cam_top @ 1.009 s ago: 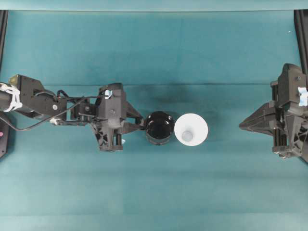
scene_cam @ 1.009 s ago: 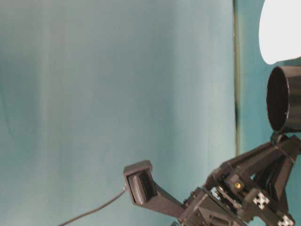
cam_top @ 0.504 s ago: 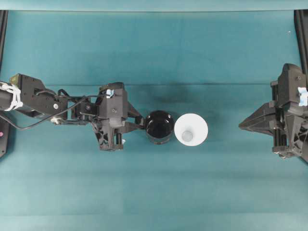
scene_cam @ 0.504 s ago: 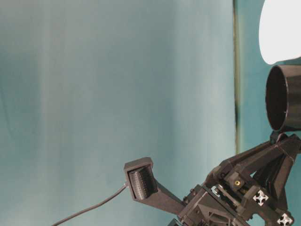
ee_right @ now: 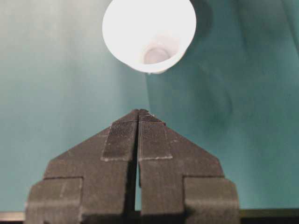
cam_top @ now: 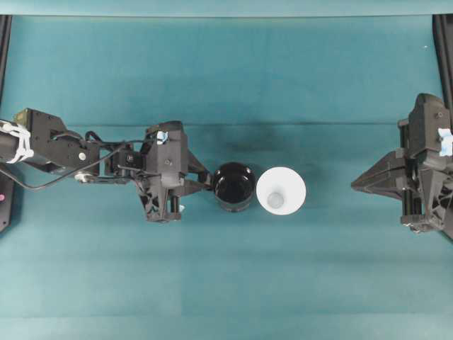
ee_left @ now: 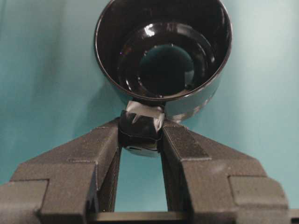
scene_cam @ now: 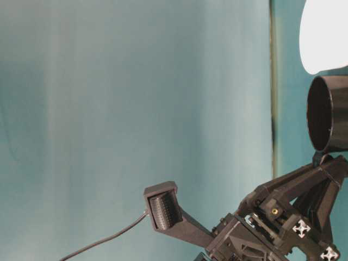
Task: Put a paper cup into the cup holder on your left arm.
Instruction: 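Slide the black mug right by its handle toward the white cup, then open the left gripper and pull it back left off the handle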
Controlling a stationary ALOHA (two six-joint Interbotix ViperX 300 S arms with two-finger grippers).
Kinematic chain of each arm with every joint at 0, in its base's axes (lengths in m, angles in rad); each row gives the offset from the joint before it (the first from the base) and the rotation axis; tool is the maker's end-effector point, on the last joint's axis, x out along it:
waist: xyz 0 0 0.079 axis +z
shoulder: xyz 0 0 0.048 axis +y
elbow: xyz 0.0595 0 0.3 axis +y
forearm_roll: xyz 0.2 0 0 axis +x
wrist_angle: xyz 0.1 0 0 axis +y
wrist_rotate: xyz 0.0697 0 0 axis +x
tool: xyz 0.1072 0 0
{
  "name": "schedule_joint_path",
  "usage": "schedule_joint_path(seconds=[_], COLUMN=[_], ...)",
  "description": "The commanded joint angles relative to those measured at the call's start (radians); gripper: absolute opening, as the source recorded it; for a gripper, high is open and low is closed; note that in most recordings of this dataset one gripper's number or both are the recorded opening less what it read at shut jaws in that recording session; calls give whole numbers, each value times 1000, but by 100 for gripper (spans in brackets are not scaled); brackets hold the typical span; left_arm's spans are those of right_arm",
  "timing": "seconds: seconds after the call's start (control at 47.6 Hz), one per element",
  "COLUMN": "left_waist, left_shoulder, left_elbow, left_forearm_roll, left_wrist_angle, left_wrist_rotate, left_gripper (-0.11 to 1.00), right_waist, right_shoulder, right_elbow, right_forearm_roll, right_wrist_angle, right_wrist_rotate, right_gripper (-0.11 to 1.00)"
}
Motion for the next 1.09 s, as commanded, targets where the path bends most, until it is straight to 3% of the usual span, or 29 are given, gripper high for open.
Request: schedule_joint_path(seconds=[0.0, 0.294, 0.462, 0.525, 0.778, 1.072], left_waist=[-2, -2, 0, 0, 0, 0], left_shoulder=[-9, -14, -21, -23, -32, -106], left_elbow=[-8, -12, -11, -12, -8, -3], left_forearm_roll=[2, 2, 0, 2, 2, 2], left_wrist_angle=[5, 5, 6, 6, 15, 152], left_wrist_rotate=[-2, 0, 3, 3, 3, 9], left_gripper=[30, 33, 79, 91, 89, 89], right_waist=[-2, -2, -2, -2, -2, -2], right_shoulder=[5, 5, 5, 5, 5, 12], right_elbow=[-28, -28, -28, -26, -28, -48], right_forearm_roll=[2, 2, 2, 2, 2, 6], right_wrist_angle=[-5, -5, -5, -5, -5, 67], right_wrist_rotate=[11, 11, 11, 11, 11, 15], right_gripper=[-1, -1, -1, -1, -1, -1])
